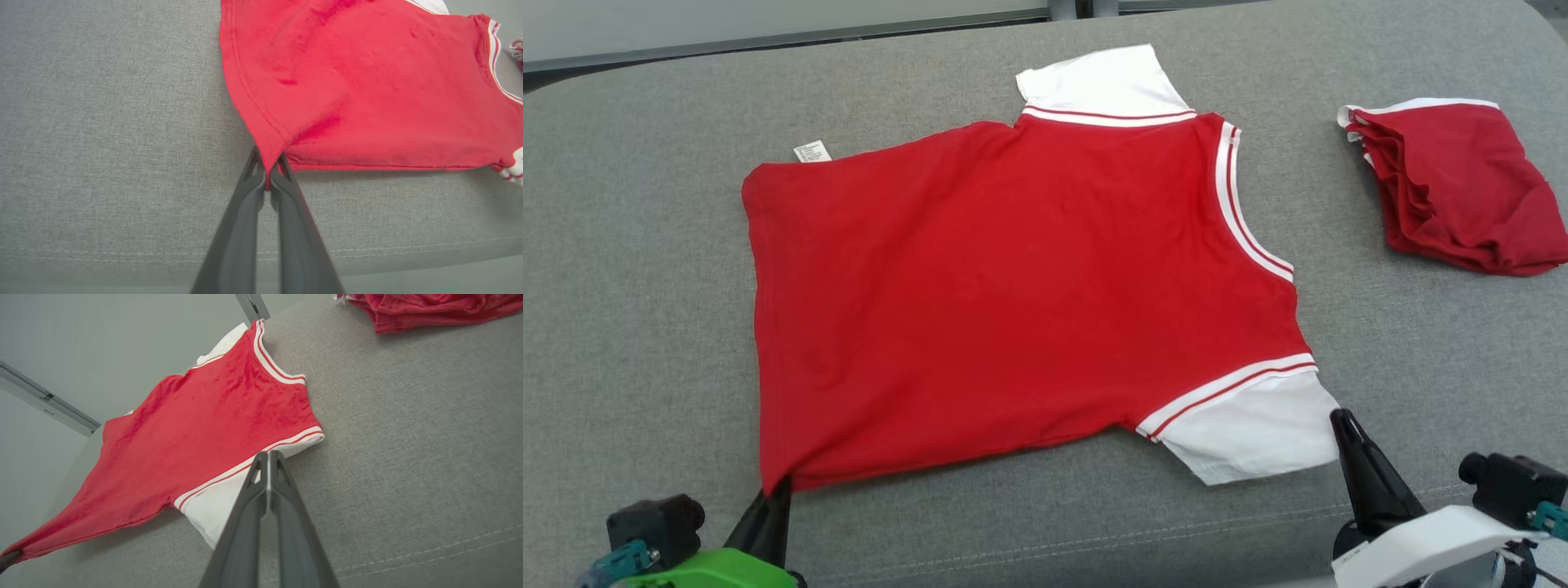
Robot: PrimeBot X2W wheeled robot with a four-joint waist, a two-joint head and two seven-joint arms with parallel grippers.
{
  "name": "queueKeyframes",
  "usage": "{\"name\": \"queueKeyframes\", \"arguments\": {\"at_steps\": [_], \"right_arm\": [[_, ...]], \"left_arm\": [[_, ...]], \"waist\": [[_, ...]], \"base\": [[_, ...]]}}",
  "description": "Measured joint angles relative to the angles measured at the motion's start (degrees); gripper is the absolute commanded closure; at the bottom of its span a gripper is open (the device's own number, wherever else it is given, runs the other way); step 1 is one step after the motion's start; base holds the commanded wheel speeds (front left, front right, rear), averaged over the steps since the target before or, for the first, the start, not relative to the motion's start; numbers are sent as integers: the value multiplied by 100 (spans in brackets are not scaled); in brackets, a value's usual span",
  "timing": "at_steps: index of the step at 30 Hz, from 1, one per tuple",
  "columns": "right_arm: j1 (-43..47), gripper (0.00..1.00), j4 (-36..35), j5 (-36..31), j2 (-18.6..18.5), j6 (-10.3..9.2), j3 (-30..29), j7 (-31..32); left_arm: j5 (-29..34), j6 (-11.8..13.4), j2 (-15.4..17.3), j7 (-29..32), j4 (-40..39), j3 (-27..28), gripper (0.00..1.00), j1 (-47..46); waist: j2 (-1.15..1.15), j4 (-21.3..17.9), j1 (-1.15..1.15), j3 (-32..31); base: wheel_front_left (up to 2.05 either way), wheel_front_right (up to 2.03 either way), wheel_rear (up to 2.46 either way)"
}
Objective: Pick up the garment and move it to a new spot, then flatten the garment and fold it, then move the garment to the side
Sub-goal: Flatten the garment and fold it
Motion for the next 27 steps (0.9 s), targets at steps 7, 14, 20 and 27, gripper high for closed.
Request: {"name": "queueKeyframes", "arguments": {"at_steps": [7,14,20,27], "right_arm": [[-916,100,111,-300,1,0,7,167],[-2061,100,748,-493,-31,0,51,127],[-2992,100,1681,-553,-242,0,234,-190],[-3954,100,2865,-467,-397,0,566,-526]], "left_arm": [[-63,-264,73,177,225,-73,100,-651],[-99,-445,88,235,560,-64,100,-1298],[-165,-658,22,98,973,-27,100,-1753],[-338,-826,-68,145,1484,-63,100,-2159]], "waist": [[0,58,0,205],[0,136,0,418],[0,181,0,633],[0,226,0,853]], "base": [[0,0,0],[0,0,0],[0,0,0],[0,0,0]]}}
